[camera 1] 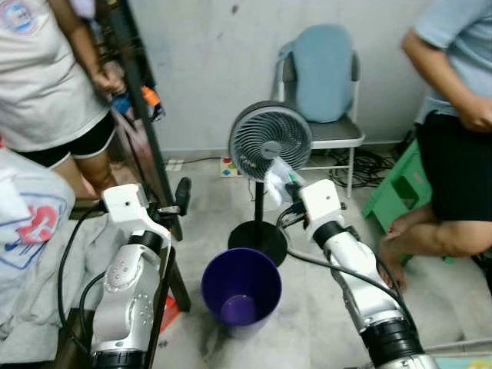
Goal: Clean up the room
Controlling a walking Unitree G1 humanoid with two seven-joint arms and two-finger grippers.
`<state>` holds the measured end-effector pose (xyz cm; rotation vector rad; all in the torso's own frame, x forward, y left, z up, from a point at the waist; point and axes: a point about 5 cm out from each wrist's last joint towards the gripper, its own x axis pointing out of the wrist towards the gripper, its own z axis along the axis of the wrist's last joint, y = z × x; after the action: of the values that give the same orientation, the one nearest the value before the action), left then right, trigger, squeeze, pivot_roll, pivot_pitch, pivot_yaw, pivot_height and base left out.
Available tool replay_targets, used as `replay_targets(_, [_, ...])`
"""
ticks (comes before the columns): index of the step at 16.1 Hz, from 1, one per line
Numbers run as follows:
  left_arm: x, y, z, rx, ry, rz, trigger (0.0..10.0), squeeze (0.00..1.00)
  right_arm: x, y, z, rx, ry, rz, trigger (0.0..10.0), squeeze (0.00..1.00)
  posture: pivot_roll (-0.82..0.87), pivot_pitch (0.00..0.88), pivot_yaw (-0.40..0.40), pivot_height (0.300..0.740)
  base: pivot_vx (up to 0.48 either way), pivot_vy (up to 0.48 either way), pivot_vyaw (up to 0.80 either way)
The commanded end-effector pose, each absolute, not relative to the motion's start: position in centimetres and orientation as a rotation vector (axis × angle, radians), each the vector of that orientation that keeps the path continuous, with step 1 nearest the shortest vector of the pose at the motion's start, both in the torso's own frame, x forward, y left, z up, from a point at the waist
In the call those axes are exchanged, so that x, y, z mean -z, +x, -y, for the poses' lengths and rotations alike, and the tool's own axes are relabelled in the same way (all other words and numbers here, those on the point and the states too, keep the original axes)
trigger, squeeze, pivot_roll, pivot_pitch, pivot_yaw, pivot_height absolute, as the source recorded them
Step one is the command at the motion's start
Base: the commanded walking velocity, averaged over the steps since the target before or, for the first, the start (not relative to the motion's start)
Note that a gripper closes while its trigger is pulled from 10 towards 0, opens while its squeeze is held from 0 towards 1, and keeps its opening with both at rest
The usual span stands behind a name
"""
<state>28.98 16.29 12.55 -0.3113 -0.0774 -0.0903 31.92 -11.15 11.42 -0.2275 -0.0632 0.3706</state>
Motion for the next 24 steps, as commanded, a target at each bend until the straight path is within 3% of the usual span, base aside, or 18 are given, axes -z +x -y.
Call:
replay_targets(1, [-13.1,28.97,-16.13,0.113,-0.31,0.103,10.0,0.0,-11.63,32.05,10.8,-0.382,-0.224,0.069,10.0,0.0,-0.05,0.009,0.016,0.74,0.0,0.0,0.0])
replay_targets(9, [-13.24,28.88,-15.9,0.15,-0.316,0.115,10.0,0.0,-11.63,32.12,10.79,-0.378,-0.223,0.071,10.0,0.0,-0.05,0.008,0.018,0.74,0.0,0.0,0.0])
replay_targets(24, [-13.2,28.94,-15.84,0.161,-0.307,0.114,10.0,0.0,-11.8,32.07,10.48,-0.394,-0.24,0.091,10.0,0.0,-0.05,0.0,0.02,0.74,0.198,0.0,0.03])
